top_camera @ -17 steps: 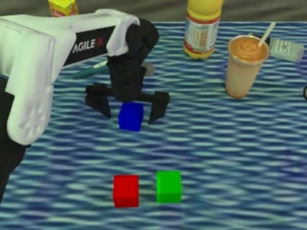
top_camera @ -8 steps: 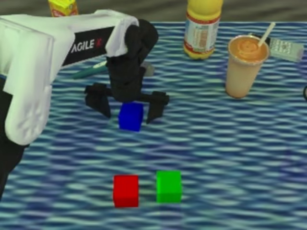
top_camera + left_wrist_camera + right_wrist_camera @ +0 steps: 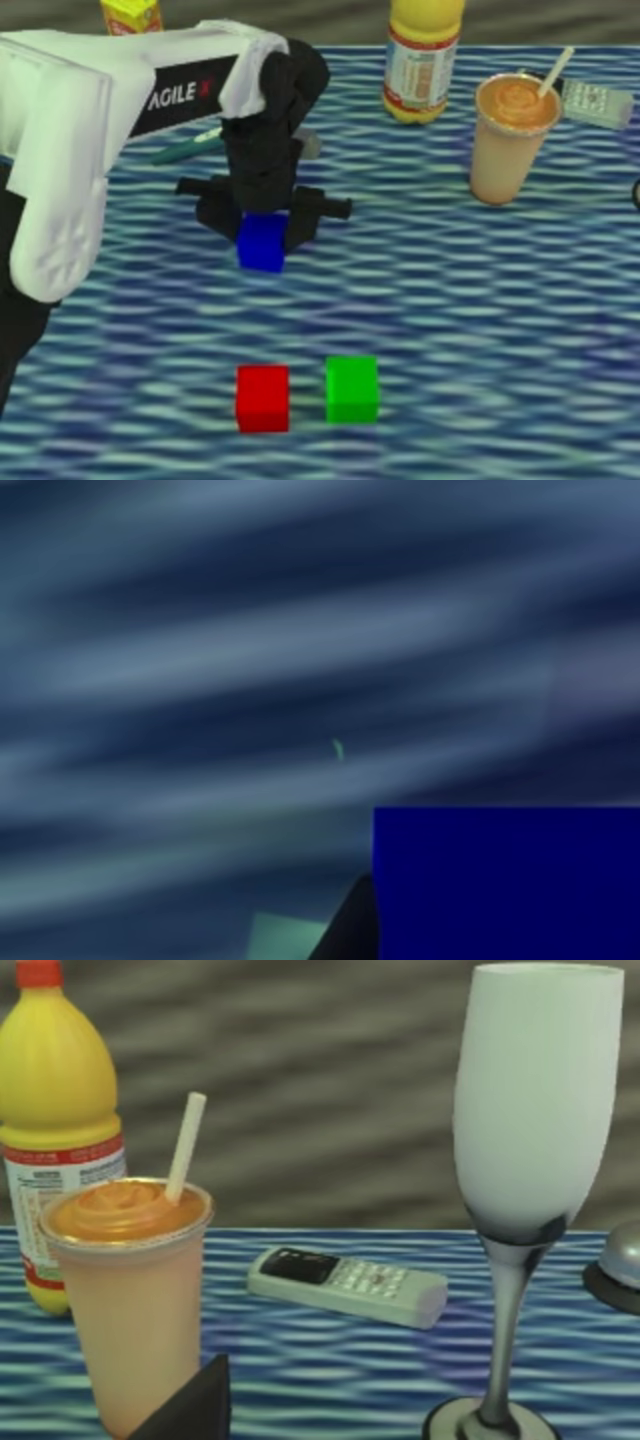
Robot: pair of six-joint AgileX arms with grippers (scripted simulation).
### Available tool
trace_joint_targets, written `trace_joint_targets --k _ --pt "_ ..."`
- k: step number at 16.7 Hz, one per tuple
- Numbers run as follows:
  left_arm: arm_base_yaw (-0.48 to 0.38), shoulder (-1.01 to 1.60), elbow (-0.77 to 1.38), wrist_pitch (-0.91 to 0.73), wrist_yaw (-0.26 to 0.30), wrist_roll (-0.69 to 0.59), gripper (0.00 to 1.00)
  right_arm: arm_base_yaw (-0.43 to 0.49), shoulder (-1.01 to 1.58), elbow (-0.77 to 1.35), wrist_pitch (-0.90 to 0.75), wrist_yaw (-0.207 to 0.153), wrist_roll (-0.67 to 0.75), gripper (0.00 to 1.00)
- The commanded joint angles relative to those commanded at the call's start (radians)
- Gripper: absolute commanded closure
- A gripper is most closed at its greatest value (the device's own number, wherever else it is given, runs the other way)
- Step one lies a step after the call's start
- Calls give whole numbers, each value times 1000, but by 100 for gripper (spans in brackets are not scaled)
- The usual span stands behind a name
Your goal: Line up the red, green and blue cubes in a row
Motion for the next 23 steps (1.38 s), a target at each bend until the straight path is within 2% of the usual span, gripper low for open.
trace_joint_targets --k 1,2,11,19,23 --pt "0 0 0 0 0 0 98 0 0 0 0 0 0 0" --pt "0 0 0 0 0 0 100 0 0 0 0 0 0 0" --pt "-1 -28 8 -12 -7 5 100 0 0 0 0 0 0 0" --pt "16 -82 173 -234 -7 4 100 0 0 0 0 0 0 0" --pt "11 -83 180 -242 -8 5 100 0 0 0 0 0 0 0"
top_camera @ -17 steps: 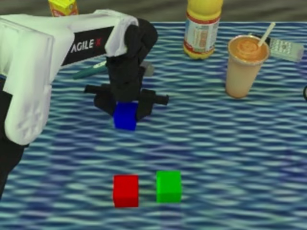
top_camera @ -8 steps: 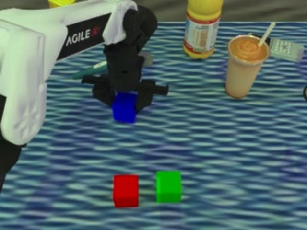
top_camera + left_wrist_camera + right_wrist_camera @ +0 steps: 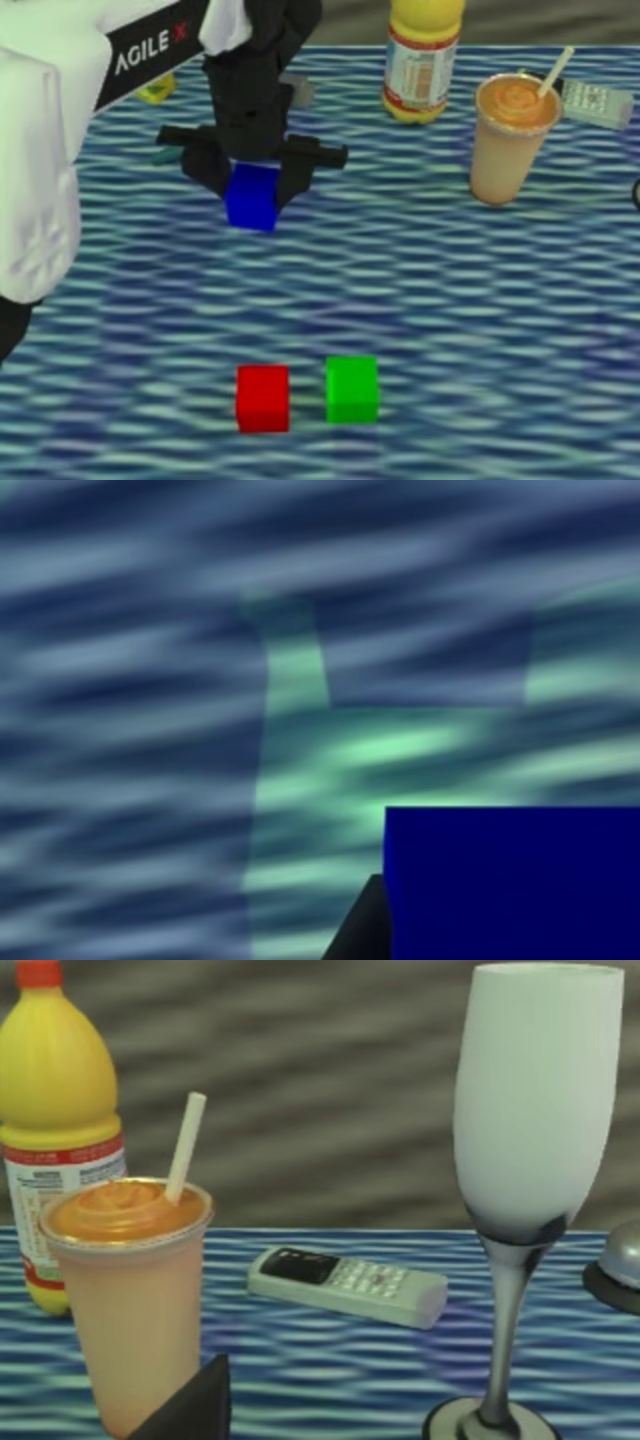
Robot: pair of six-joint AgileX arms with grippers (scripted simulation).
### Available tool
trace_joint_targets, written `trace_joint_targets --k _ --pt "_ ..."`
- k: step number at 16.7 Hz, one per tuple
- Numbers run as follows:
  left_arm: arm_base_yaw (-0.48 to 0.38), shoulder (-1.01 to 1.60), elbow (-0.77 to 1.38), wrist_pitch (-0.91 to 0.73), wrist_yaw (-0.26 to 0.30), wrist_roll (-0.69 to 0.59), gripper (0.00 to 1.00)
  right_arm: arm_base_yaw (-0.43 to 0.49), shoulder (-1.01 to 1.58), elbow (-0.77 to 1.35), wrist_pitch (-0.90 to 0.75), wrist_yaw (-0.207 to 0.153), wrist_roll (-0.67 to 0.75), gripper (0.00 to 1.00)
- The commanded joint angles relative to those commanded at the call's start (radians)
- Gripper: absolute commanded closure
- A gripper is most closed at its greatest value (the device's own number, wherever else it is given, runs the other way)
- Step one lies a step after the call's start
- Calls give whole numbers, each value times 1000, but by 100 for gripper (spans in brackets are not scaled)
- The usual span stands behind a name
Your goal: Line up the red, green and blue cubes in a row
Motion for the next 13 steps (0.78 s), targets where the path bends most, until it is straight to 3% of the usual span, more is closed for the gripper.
trace_joint_targets --k 5,13 --pt "-84 -7 0 -8 -3 -112 100 0 0 0 0 0 0 0" --pt "-418 -56 -45 -32 -10 -601 100 0 0 0 0 0 0 0"
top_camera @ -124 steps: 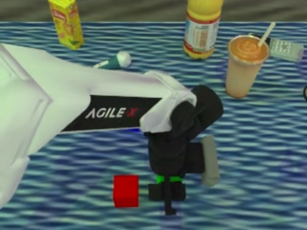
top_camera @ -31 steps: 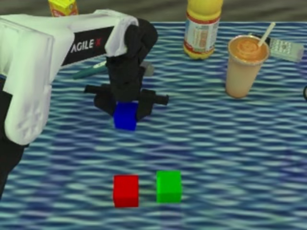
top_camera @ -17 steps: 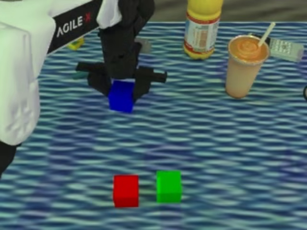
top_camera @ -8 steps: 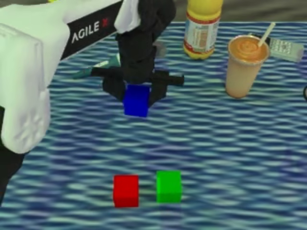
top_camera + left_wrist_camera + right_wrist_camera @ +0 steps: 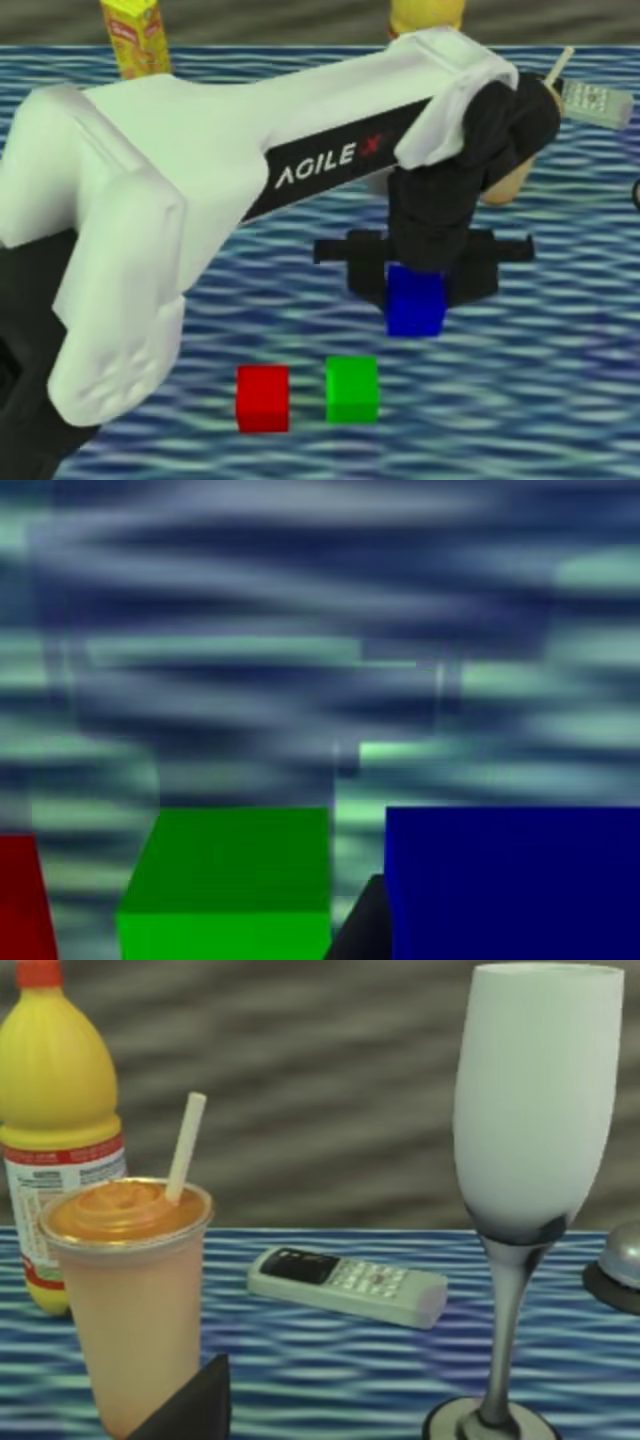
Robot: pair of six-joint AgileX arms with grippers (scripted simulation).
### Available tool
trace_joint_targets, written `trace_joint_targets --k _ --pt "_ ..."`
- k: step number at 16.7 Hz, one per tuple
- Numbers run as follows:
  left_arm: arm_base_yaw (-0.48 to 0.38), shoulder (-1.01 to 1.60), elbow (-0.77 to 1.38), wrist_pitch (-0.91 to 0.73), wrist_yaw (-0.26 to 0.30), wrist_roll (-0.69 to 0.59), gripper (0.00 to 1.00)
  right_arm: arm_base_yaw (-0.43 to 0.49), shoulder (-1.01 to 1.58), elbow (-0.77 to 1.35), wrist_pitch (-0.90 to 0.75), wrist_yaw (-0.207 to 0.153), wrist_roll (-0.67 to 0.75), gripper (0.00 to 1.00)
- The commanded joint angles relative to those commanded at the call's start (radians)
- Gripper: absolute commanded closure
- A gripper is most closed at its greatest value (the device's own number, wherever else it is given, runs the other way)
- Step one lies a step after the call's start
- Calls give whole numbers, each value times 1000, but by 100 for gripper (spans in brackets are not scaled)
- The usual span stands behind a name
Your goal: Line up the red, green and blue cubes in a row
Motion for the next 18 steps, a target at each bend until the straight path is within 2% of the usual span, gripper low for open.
trace_joint_targets --k 4,11,18 --pt "-103 -30 -18 2 -4 -130 100 0 0 0 0 0 0 0" --pt "-103 -26 -33 20 -4 -135 100 0 0 0 0 0 0 0" --pt "-109 13 -211 242 -4 -136 100 0 0 0 0 0 0 0"
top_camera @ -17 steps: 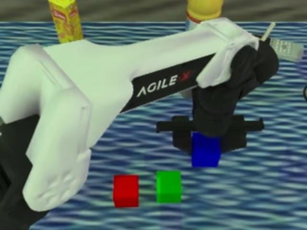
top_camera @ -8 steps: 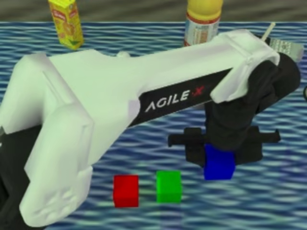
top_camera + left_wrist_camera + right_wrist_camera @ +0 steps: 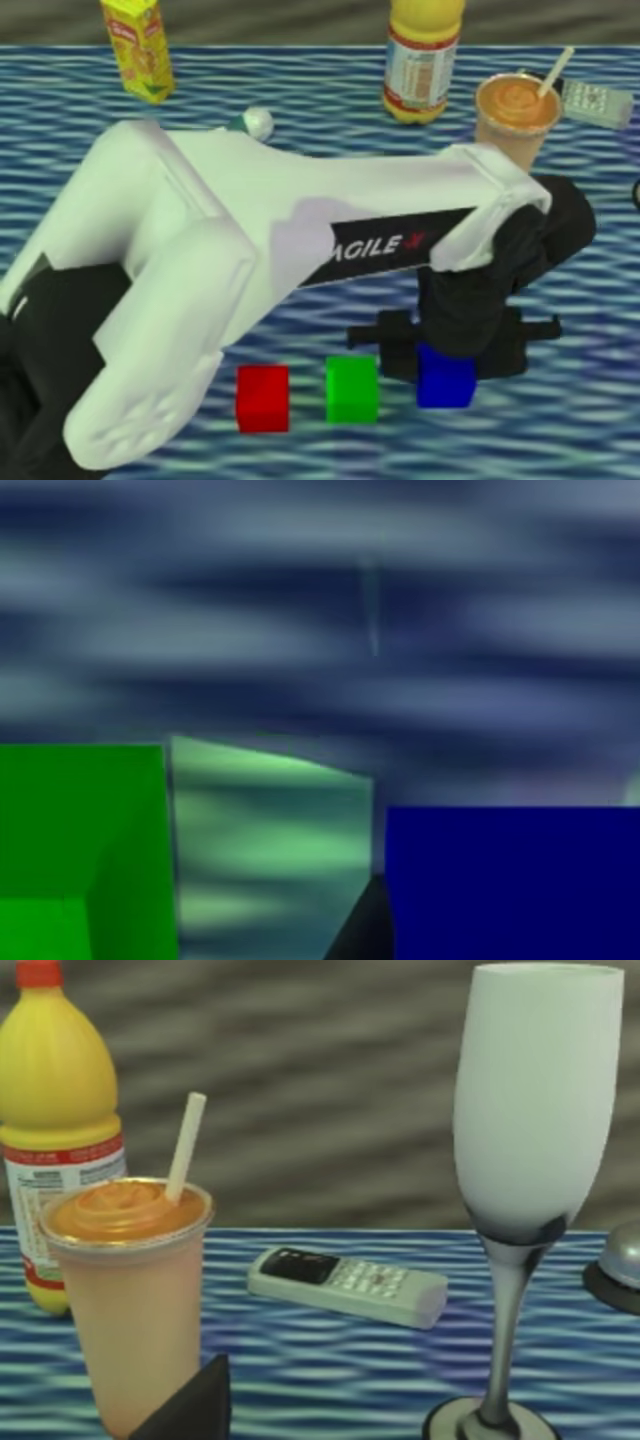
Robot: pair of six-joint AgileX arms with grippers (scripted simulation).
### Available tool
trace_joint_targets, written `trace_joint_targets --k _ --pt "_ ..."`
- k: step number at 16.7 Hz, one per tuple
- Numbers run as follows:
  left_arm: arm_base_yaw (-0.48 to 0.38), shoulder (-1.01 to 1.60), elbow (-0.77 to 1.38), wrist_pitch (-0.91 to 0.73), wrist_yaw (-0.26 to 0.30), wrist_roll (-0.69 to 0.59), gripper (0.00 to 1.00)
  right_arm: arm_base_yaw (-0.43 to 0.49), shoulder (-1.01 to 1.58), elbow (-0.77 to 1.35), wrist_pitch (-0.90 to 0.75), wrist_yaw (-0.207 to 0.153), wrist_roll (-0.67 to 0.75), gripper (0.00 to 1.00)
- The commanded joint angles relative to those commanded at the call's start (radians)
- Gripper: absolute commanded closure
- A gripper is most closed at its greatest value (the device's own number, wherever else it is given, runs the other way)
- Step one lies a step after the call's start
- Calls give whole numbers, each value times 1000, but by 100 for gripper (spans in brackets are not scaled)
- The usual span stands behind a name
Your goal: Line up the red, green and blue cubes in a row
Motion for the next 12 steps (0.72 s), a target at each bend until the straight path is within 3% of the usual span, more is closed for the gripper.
trace_joint_targets --k 4,12 --pt "0 3 -7 7 0 -1 100 0 0 0 0 0 0 0" --pt "0 3 -7 7 0 -1 40 0 0 0 0 0 0 0"
